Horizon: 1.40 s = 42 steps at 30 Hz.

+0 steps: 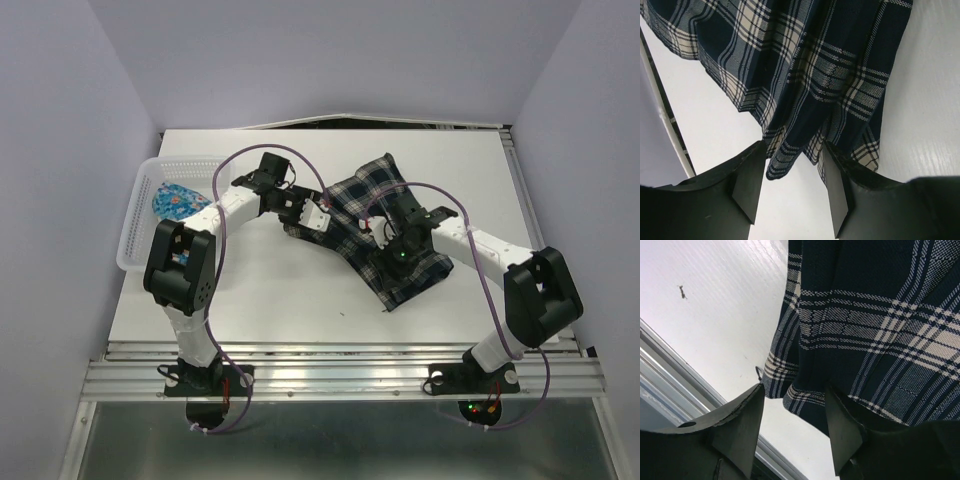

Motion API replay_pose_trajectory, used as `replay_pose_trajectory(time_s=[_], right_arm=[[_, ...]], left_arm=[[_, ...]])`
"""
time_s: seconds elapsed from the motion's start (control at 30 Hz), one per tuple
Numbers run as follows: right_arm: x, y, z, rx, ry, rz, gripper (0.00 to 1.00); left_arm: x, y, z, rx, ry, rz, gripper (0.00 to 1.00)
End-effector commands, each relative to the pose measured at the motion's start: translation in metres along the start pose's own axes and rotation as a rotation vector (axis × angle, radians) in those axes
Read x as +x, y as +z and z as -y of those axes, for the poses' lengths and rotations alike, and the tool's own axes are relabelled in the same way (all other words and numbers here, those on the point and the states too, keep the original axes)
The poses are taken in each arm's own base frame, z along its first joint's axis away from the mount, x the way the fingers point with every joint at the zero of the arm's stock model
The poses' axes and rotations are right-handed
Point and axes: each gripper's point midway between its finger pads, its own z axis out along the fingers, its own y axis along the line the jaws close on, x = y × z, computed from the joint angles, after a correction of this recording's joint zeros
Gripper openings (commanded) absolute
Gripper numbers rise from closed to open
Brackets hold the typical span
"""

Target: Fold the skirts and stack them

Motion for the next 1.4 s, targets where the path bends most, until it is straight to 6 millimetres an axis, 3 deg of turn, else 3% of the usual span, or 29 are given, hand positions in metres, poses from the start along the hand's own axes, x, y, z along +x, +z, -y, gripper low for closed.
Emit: replay_pose_trajectory(time_s=[0.0,0.37,0.53,0.63,0.67,0.77,0.93,1.1,1.23,1.37], right_arm=[[-0.008,0.01,0.013,0.043,0.013,0.041,0.55],[-0.012,0.016,0.015,0.055,-0.003,0.05,0.16],[-0.013,0.012,0.014,0.055,-0.012,0.056,0.01],[-0.012,0.008,0.012,0.05,-0.018,0.054,0.01],[-0.013,0.007,0.012,0.051,-0.022,0.057,0.01],[-0.012,-0.001,0.01,0.054,-0.037,0.059,0.01],[-0.027,-0.025,0.006,0.077,-0.069,0.117,0.01],[-0.039,-0.047,-0.003,0.063,-0.098,0.165,0.01],[-0.042,-0.06,-0.02,0.002,-0.11,0.189,0.01],[-0.032,-0.056,-0.023,-0.018,-0.118,0.168,0.01]], left_arm=[[-0.003,0.007,-0.003,-0.002,0.055,0.022,0.59],[-0.004,0.022,-0.015,-0.025,0.099,0.032,0.63],[0.001,0.032,-0.007,0.026,0.115,0.017,0.61],[0.004,0.034,-0.01,0.027,0.129,0.001,0.52],[0.005,0.034,-0.012,0.023,0.124,-0.001,0.4],[0.0,0.03,-0.018,0.007,0.096,0.012,0.21],[-0.011,0.016,-0.024,-0.022,0.103,0.021,0.02],[-0.025,-0.002,-0.036,-0.072,0.084,0.034,0.0],[-0.039,-0.031,-0.048,-0.132,0.083,0.013,0.0],[-0.039,-0.044,-0.037,-0.103,0.075,-0.004,0.0]])
